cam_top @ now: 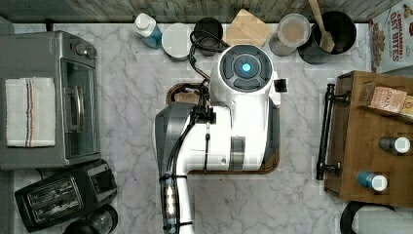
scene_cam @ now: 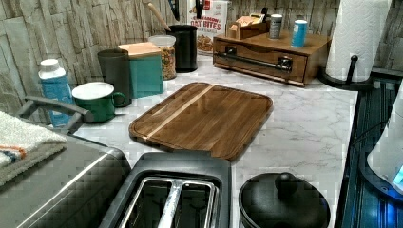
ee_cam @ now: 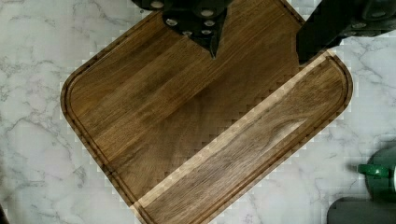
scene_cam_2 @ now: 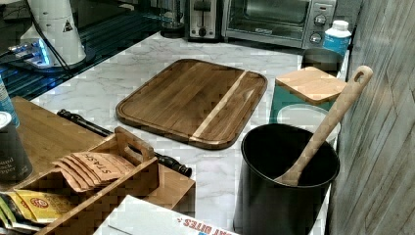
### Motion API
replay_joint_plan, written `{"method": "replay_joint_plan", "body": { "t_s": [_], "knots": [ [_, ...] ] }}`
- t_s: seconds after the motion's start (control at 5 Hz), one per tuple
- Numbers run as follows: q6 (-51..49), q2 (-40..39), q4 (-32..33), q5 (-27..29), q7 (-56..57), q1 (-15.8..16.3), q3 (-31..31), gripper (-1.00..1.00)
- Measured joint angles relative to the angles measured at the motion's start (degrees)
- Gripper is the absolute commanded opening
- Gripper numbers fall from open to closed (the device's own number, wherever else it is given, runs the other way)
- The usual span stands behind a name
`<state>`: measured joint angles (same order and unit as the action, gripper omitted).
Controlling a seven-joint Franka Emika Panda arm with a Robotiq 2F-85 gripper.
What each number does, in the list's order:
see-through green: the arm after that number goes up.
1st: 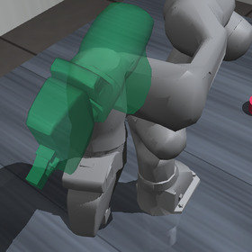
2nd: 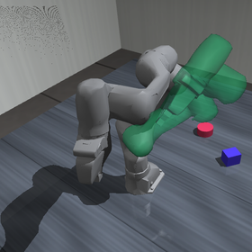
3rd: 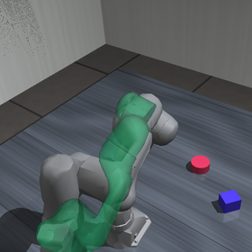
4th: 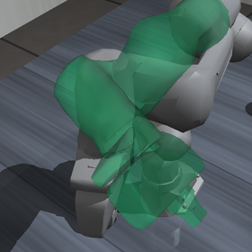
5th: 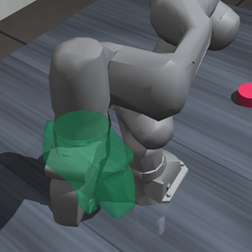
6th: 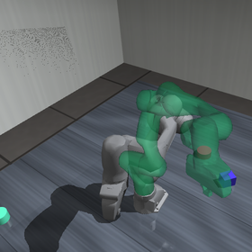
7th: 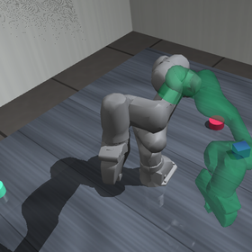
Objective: Open the drawer.
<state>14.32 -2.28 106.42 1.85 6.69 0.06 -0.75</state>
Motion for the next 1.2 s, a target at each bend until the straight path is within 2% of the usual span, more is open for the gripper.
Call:
{"method": "replay_joint_plan", "body": {
  "t_s": [0.4,0.6,0.8,1.0,1.2],
  "knots": [
    [0.2,-0.3,0.6,0.0,0.2,-0.1,0.0,1.0],
    [2.8,-0.2,1.7,0.0,3.9,0.1,-0.4,1.0],
    [11.0,1.0,5.8,0.0,15.3,-0.7,-0.6,1.0],
    [14.3,2.9,10.2,0.0,26.9,-1.3,-2.6,1.0],
    [14.3,2.8,12.1,-1.1,32.0,-2.9,-4.9,1.0]
  ]
}}
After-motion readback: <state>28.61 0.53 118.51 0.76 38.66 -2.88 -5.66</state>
